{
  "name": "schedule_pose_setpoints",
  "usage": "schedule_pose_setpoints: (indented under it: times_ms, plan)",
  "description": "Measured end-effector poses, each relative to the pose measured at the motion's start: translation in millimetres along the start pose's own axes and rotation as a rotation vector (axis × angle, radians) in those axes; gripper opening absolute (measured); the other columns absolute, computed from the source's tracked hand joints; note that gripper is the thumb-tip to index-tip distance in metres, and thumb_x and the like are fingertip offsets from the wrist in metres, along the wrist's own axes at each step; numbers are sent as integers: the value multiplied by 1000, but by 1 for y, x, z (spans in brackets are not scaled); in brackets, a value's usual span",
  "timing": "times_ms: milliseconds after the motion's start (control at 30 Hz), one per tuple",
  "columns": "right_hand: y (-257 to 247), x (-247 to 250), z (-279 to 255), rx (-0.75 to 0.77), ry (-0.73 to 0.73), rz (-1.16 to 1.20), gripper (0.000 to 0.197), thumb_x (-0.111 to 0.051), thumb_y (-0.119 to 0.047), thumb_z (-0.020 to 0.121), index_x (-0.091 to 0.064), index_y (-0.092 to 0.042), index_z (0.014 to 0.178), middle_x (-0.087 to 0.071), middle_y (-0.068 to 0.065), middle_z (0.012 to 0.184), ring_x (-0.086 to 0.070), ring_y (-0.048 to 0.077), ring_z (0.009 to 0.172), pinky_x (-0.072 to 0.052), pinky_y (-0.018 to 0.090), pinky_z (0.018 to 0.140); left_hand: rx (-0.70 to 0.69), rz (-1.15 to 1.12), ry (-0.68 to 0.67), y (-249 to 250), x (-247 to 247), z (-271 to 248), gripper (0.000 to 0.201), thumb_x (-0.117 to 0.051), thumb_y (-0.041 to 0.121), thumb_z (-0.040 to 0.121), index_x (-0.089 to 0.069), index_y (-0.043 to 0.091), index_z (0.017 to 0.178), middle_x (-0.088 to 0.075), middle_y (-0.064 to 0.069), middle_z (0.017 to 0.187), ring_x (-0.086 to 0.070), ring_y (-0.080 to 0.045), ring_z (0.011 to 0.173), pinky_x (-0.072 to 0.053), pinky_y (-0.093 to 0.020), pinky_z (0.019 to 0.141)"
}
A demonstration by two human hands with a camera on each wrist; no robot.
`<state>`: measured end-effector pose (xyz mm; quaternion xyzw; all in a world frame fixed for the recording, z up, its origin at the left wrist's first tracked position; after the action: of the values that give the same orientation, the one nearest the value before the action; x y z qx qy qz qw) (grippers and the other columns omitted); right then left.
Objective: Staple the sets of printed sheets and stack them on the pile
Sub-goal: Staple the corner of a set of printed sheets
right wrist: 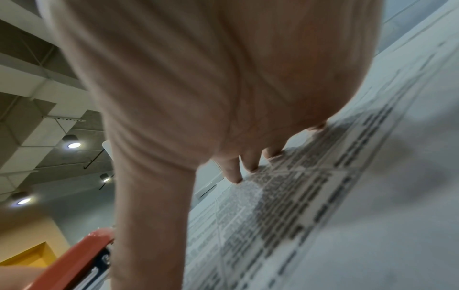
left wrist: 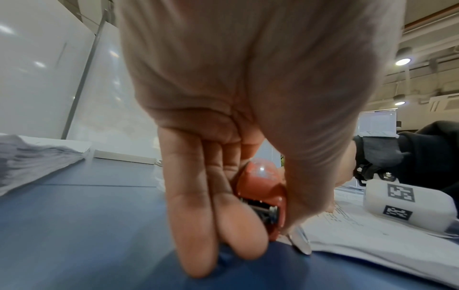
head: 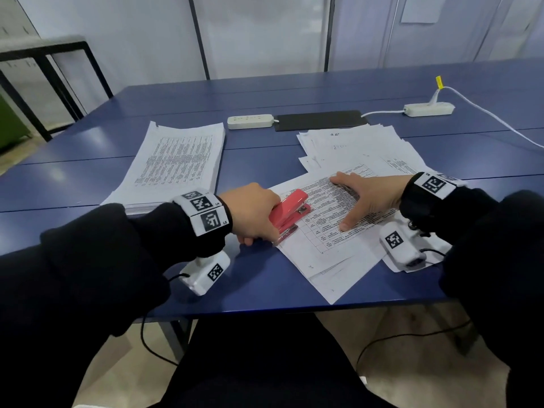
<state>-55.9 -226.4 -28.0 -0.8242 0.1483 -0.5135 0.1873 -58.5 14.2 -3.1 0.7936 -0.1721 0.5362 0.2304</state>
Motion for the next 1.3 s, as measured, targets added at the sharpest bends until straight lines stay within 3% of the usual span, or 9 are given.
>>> schedule_pose_setpoints:
  times_ms: [300,467,567,733,867,967,1100,1233,1300]
  plan:
    - [-3,1,0,-4,-2,5,130,-95,-39,65,-13,-27,165,-12,-6,171,-18,17,155,-14,34,124,2,-11,1,-6,-1,-12,28,-75,33,79,-56,17,92,-73,-5,62,-73,-20,55,-60,-29,61]
    - [-5,1,0,-15,-29,25,136,-96,-44,58,-13,-27,165,-13,-6,171,-20,18,154,-15,33,125,-6,-79,29,-15,7,-19,27,-77,32,79,-60,16,91,-75,-4,68,-73,-15,54,-64,-34,69]
    - [-10,8,0,-43,-11,-5,118,-93,-40,70,-22,-23,163,-27,-3,168,-31,20,150,-23,28,117,23,-133,41,-34,18,-28,22,-76,24,80,-64,12,93,-77,-5,73,-73,-16,53,-64,-34,64]
    - [-52,44,21,21,271,-227,79,-85,-46,81,-48,-28,150,-49,-2,154,-47,23,137,-36,32,109,129,-3,-25,-88,27,-49,19,-76,27,79,-64,21,93,-73,1,62,-72,-17,52,-60,-31,57]
    - [-83,46,55,73,84,-413,72,-89,-32,79,-55,-31,142,-53,-7,144,-48,21,137,-37,30,105,176,87,-39,-124,24,-64,22,-75,38,77,-63,28,93,-76,2,71,-74,-16,58,-65,-43,69]
    - [-88,36,72,33,-56,-525,79,-97,-28,67,-56,-31,135,-56,-13,130,-57,18,123,-41,28,93,198,97,1,-142,23,-72,27,-80,43,76,-61,30,90,-74,6,73,-72,-14,57,-64,-41,70]
    - [-87,32,80,32,-63,-565,91,-101,-29,57,-51,-32,132,-57,-10,127,-59,19,114,-44,33,92,216,137,46,-152,16,-76,36,-82,51,75,-62,28,95,-66,11,80,-66,-12,72,-57,-33,75]
    - [-90,29,73,20,-65,-592,89,-100,-25,60,-50,-31,134,-58,-8,131,-58,17,109,-42,31,89,233,109,48,-154,14,-77,37,-82,51,74,-65,26,95,-66,10,79,-65,-17,80,-57,-36,80]
    - [-104,21,67,122,-10,-568,89,-98,-26,64,-49,-30,139,-56,-10,137,-57,16,116,-45,32,96,234,113,62,-152,13,-77,39,-82,53,73,-66,26,96,-66,9,84,-64,-19,84,-56,-34,79]
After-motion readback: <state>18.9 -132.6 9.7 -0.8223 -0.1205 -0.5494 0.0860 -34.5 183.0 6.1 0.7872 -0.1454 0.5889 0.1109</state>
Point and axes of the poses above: each hand's wrist, its own z-axis towards the middle knuckle, its own x-axis out of the back of the hand, y = z × x, the point moved 5 cm from there along z, towards the middle knuckle
